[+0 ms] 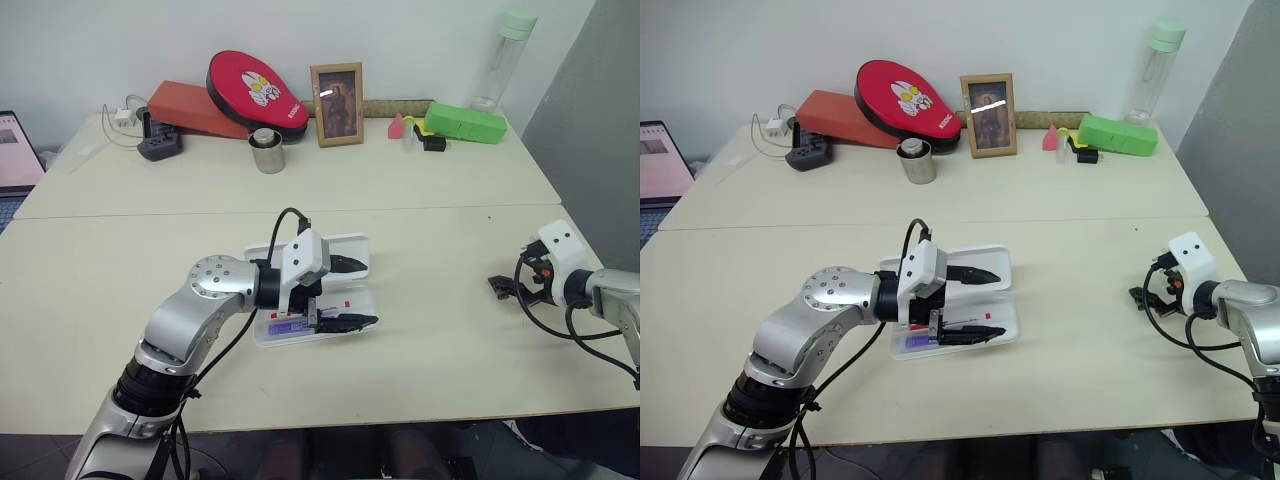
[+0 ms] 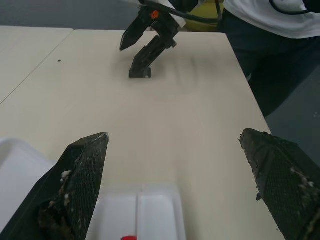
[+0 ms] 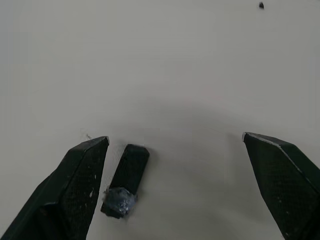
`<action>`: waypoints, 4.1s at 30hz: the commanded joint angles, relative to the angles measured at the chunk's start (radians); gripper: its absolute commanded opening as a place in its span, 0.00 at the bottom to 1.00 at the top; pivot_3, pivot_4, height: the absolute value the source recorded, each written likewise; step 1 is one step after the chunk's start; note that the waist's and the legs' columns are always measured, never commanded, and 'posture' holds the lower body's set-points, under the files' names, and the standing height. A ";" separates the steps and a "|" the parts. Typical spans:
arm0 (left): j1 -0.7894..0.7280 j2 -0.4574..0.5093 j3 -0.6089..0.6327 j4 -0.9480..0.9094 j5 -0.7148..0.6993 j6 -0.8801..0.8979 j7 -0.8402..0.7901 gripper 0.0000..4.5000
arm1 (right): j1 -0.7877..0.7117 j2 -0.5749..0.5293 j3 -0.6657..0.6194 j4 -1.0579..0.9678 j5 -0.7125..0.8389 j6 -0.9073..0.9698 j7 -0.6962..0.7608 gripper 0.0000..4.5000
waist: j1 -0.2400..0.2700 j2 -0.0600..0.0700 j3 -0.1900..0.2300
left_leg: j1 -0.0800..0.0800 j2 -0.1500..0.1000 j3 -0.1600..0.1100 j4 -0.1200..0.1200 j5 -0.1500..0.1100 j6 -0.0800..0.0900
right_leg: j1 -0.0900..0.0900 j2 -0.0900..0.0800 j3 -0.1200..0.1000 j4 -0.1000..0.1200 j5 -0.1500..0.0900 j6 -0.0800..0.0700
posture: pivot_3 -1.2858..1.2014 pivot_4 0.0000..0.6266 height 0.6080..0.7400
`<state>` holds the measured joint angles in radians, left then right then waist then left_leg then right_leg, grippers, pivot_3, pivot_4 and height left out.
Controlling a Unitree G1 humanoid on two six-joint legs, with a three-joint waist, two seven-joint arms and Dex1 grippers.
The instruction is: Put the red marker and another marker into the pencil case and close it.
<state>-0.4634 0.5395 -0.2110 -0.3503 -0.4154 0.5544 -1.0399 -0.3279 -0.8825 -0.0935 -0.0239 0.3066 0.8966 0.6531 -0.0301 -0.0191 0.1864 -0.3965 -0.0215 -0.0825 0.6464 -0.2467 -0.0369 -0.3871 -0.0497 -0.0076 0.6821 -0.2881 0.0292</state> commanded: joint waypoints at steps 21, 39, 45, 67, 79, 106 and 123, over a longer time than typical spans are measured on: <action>-0.073 -0.042 0.023 0.010 -0.031 -0.054 0.043 1.00 | 0.047 -0.012 0.017 -0.113 0.008 0.081 0.031 0.10 | 0.001 0.000 0.000 | 0.000 -0.001 0.000 0.000 0.000 0.000 | 0.001 0.000 0.000 -0.001 0.000 0.000 | 0.52 0.24 1.00; 0.222 0.330 0.300 -0.048 -0.116 -0.014 -0.104 1.00 | -0.214 0.131 0.385 -0.308 -0.006 -0.289 0.364 0.06 | -0.002 0.001 0.000 | 0.002 0.007 -0.001 0.000 0.000 0.000 | 0.001 0.007 0.001 -0.002 0.000 0.000 | 0.52 0.24 1.00; 0.340 0.386 0.403 -0.114 -0.160 0.017 -0.098 1.00 | -0.281 0.225 0.524 -0.203 -0.092 -0.350 0.399 0.06 | 0.004 0.000 0.001 | 0.001 0.008 -0.001 0.000 0.000 0.000 | -0.001 0.007 0.000 -0.002 0.001 -0.001 | 0.52 0.24 1.00; 0.421 0.399 0.464 -0.206 -0.200 0.058 0.006 1.00 | -0.319 0.297 0.567 -0.104 -0.171 -0.388 0.497 0.57 | 0.002 0.000 0.001 | 0.002 0.013 -0.001 -0.001 0.000 0.000 | -0.001 0.012 0.001 -0.002 0.002 -0.004 | 0.52 0.24 1.00; 0.412 0.386 0.474 -0.213 -0.230 0.074 0.029 1.00 | -0.338 0.314 0.403 -0.219 0.027 -0.289 0.541 0.99 | 0.002 0.000 0.001 | 0.002 0.014 -0.001 -0.001 0.000 0.000 | -0.001 0.012 0.001 -0.002 0.002 -0.004 | 0.52 0.24 1.00; 0.457 0.336 0.804 -0.223 -0.493 0.176 0.250 1.00 | -0.879 0.562 0.371 0.808 -0.228 -0.607 0.450 0.26 | -0.003 0.000 0.001 | 0.000 0.015 0.004 -0.001 0.000 -0.001 | -0.008 0.012 0.007 0.000 0.003 -0.008 | 0.52 0.24 1.00; 0.463 0.348 0.800 -0.224 -0.527 0.173 0.266 1.00 | -0.791 0.528 0.404 0.622 -0.246 -0.570 0.647 0.01 | -0.002 0.000 0.001 | 0.000 0.015 0.004 -0.002 0.000 -0.001 | -0.008 0.012 0.007 0.000 0.003 -0.008 | 0.52 0.24 1.00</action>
<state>-0.0011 0.8729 0.5621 -0.5503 -0.9250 0.7350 -0.7710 -1.1234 -0.3389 0.3084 0.6610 0.0512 0.3158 1.2686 -0.0321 -0.0186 0.1875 -0.3969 -0.0064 -0.0787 0.6449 -0.2468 -0.0380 -0.3949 -0.0373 -0.0006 0.6816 -0.2848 0.0216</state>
